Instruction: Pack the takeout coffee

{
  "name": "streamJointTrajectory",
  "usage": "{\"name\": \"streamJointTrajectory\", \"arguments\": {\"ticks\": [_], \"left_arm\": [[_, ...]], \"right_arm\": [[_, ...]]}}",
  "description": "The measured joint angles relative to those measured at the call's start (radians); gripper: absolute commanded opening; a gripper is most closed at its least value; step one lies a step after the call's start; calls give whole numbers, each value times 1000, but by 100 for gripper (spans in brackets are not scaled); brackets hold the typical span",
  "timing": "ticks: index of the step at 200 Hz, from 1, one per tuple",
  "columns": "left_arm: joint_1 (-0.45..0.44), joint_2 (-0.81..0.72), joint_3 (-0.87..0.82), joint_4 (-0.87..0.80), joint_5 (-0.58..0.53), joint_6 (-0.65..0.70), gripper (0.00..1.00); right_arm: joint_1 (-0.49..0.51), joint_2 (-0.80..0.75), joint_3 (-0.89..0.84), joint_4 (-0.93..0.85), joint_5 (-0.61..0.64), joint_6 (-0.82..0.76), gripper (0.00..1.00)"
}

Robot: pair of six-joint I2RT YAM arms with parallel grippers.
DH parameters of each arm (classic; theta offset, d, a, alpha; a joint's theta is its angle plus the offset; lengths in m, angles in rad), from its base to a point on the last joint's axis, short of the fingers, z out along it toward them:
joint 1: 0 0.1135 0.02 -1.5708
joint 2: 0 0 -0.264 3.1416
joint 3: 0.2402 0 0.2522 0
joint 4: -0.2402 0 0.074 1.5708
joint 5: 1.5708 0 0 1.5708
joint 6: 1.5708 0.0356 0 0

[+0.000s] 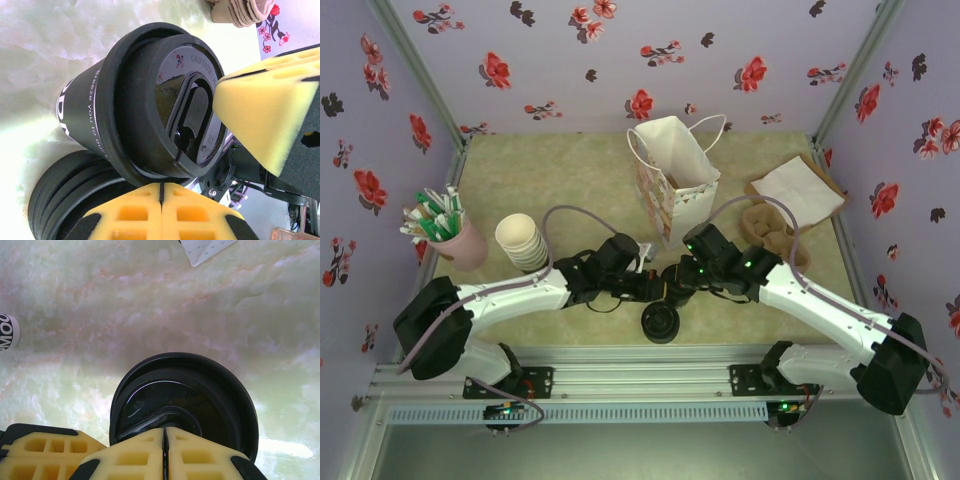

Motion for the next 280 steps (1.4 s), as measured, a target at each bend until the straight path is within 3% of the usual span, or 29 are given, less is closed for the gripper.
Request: {"name": "streamJointTrajectory", "arguments": {"ticks": [107, 129, 147, 199, 234, 280], "left_arm": [[-2, 18, 12, 0, -11, 6, 1], [-2, 18, 30, -29, -19, 14, 7], [-1, 15, 58, -62, -30, 34, 16], [67, -111, 90, -125, -54, 85, 30], [156, -180, 61, -137, -60, 108, 43], [253, -219, -12, -149, -52, 116, 54]], "right_arm": [[0, 23, 0, 0, -3, 0, 13], [0, 21, 17, -23, 3, -10, 26], [0, 14, 55, -63, 19, -24, 45], [0, 3, 192, -169, 77, -76, 84], [26, 73, 283, -256, 109, -120, 96], [62, 191, 342, -323, 127, -149, 95]]}}
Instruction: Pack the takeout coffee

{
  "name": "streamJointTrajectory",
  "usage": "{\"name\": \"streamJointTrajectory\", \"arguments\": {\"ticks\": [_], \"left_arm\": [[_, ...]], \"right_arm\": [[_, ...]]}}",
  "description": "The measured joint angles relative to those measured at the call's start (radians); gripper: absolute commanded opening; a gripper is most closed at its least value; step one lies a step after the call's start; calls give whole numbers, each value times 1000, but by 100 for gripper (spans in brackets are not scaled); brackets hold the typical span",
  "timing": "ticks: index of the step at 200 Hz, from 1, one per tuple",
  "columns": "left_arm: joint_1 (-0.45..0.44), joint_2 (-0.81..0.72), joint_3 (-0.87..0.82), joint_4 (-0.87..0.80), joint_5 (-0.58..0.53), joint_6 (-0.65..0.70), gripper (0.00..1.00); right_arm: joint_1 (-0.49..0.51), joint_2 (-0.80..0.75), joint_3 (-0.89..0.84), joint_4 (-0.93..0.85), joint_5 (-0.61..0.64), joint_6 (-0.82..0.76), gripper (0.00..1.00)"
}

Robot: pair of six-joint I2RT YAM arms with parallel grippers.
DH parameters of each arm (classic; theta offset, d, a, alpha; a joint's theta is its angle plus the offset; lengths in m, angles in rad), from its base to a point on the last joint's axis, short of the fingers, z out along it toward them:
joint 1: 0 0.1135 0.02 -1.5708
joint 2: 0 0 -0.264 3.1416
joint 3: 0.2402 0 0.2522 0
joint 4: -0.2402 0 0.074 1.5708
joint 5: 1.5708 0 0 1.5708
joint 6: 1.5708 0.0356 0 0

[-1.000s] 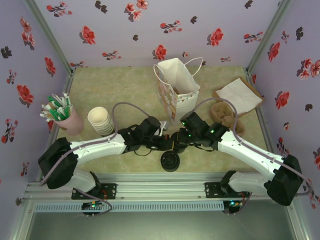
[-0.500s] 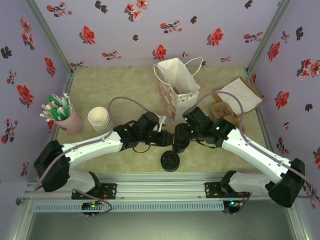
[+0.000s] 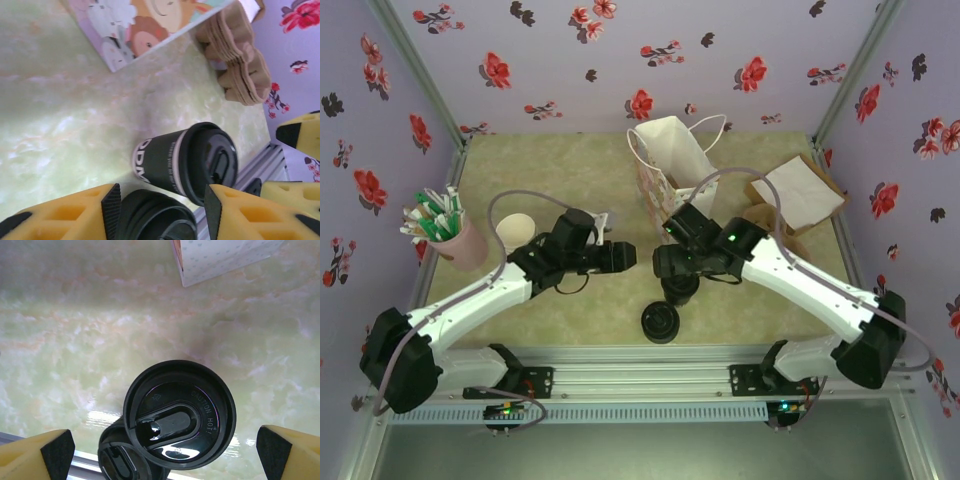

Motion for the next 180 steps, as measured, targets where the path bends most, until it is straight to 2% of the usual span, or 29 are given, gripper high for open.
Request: {"name": "streamJointTrajectory", "arguments": {"ticks": [79, 180], "left_arm": [[48, -14, -49, 2, 26, 0, 57], [60, -14, -55, 15, 37, 0, 57]], "right_arm": [[43, 139, 28, -61, 13, -10, 90], [47, 175, 28, -86, 24, -6, 83]]}}
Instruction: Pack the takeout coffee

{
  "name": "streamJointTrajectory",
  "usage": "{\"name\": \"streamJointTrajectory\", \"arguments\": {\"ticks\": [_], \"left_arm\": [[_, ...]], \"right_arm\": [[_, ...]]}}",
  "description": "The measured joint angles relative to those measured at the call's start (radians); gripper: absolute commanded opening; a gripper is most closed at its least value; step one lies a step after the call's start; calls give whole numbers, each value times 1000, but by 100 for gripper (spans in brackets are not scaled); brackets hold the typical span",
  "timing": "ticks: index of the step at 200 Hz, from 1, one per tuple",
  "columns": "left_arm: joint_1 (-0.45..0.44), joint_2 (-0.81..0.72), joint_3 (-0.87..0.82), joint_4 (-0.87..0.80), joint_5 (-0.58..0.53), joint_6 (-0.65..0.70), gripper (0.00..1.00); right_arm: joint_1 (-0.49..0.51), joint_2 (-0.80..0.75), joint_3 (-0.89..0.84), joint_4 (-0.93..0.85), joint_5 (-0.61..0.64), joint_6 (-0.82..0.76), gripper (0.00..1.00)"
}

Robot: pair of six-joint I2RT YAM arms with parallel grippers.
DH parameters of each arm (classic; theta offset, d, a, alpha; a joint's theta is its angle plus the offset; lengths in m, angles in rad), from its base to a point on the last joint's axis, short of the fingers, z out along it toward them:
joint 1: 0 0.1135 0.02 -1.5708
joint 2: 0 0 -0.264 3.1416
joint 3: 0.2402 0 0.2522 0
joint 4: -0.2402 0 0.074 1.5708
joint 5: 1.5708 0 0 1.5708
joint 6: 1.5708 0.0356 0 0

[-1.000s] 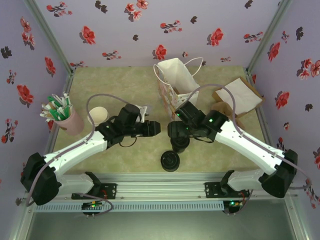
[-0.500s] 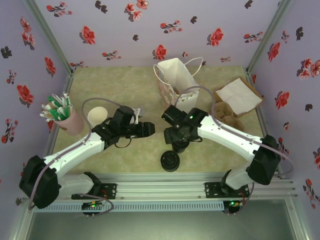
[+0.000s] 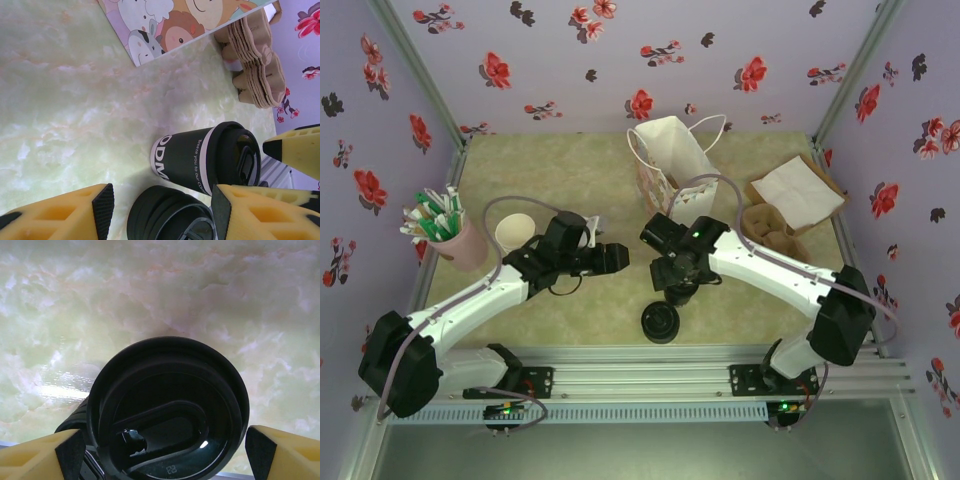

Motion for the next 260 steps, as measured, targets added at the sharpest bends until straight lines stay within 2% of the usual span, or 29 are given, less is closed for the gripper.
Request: {"name": "streamJointTrajectory", "arguments": {"ticks": [52, 111, 184, 245, 260], "left_arm": [[0, 0, 0, 0, 0, 0, 57], [1, 0, 0, 0, 0, 0, 57], [1, 0, 0, 0, 0, 0, 55], [3, 0, 0, 0, 0, 0, 55], [9, 0, 0, 1, 0, 0, 55]], "right_arm": [[0, 15, 0, 1, 3, 1, 79], [0, 17, 0, 1, 7, 8, 82], [0, 26, -2, 5, 8, 8, 78], [0, 26, -5, 8, 7, 8, 79], [0, 26, -8, 12, 8, 8, 76]]}}
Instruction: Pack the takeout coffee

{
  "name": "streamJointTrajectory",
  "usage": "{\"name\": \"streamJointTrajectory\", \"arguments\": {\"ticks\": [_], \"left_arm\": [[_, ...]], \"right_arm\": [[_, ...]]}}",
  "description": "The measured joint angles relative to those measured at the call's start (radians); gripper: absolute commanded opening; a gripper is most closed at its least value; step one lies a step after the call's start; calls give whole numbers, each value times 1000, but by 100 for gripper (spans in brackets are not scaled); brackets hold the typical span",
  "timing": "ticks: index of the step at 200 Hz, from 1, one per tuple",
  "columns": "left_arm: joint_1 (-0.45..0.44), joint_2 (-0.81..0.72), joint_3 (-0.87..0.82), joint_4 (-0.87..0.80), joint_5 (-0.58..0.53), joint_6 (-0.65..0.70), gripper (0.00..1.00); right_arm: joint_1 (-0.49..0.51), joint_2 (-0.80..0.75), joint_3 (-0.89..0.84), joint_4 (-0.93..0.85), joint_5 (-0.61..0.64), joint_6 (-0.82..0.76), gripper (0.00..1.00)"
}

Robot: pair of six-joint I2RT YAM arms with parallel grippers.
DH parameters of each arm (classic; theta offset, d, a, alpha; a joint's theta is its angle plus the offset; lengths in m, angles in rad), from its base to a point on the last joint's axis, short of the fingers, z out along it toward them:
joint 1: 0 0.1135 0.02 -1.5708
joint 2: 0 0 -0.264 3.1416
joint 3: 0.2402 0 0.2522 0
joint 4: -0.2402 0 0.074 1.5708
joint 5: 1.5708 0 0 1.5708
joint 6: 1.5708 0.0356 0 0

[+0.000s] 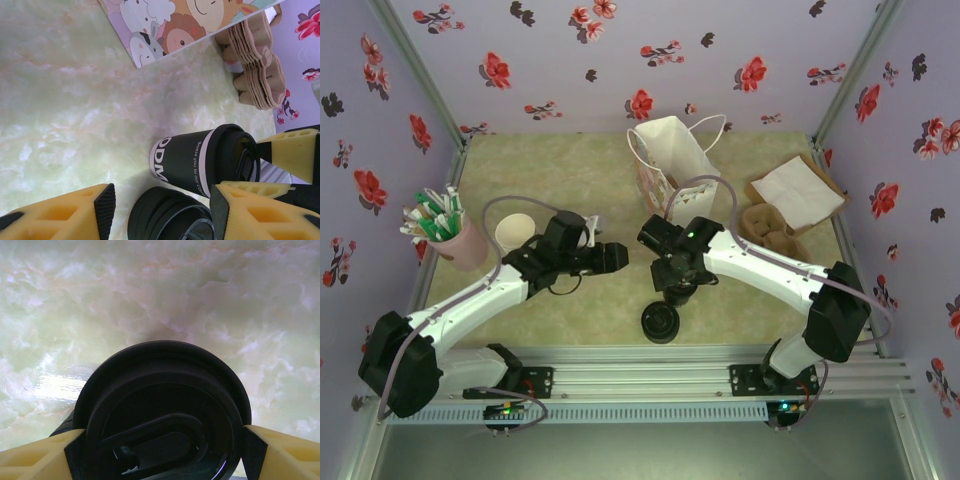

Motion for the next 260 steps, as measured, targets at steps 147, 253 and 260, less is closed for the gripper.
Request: {"name": "streamJointTrajectory", "arguments": {"ticks": [147, 253, 260], "left_arm": [[193, 379, 411, 132, -72, -1, 58], [351, 1033, 1140, 39, -86, 0, 45], [351, 1076, 1204, 27, -78, 5, 44]], "right_arm": [[0, -109, -38, -14, 35, 1, 69], [-77, -348, -126, -76, 63, 0, 69], [-80, -352, -132, -78, 63, 0, 69]]}}
